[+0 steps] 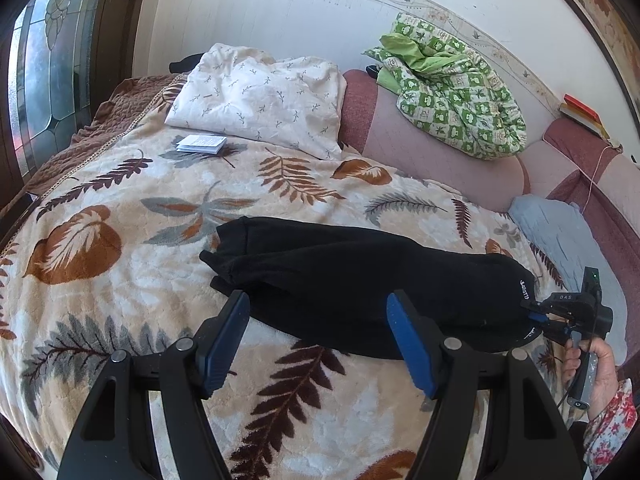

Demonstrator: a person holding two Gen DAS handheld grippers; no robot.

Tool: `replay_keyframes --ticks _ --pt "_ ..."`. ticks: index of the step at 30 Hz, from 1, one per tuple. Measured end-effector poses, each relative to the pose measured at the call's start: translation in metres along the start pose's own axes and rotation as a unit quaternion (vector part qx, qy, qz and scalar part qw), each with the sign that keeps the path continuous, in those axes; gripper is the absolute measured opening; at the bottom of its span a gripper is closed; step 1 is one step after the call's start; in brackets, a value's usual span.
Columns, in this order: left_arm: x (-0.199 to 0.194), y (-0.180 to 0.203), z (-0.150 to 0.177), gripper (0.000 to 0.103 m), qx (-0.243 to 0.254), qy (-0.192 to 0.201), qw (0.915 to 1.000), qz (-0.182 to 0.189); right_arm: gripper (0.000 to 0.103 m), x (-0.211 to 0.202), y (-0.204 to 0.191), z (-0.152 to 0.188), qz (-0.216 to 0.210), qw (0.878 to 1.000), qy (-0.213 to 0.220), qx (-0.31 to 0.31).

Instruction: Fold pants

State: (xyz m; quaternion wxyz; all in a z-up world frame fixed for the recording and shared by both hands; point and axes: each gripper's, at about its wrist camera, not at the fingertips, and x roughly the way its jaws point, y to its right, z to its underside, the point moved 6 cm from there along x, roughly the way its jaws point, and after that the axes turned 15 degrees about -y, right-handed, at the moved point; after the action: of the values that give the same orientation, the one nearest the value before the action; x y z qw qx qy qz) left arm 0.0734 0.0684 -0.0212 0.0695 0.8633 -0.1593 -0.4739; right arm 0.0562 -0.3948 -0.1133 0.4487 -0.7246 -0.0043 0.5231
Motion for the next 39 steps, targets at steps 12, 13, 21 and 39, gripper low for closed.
replay_keyframes --ticks 12,13,21,39 --pt "-0.005 -0.004 -0.001 0.071 -0.006 0.003 1.0 -0.005 0.01 -0.056 0.004 0.012 -0.006 0.998 0.056 -0.033" --pt "-0.003 -0.005 -0.001 0.071 -0.008 0.0 1.0 -0.004 0.01 -0.056 0.007 0.014 0.001 0.998 0.055 -0.034" --pt "0.011 -0.007 -0.017 0.072 0.002 -0.01 0.9993 -0.035 0.018 -0.051 0.033 0.027 0.034 0.999 0.037 -0.018" --pt "0.122 -0.025 -0.043 0.075 -0.042 -0.084 0.9955 -0.016 0.02 0.002 -0.009 0.008 0.177 0.972 0.053 -0.143"
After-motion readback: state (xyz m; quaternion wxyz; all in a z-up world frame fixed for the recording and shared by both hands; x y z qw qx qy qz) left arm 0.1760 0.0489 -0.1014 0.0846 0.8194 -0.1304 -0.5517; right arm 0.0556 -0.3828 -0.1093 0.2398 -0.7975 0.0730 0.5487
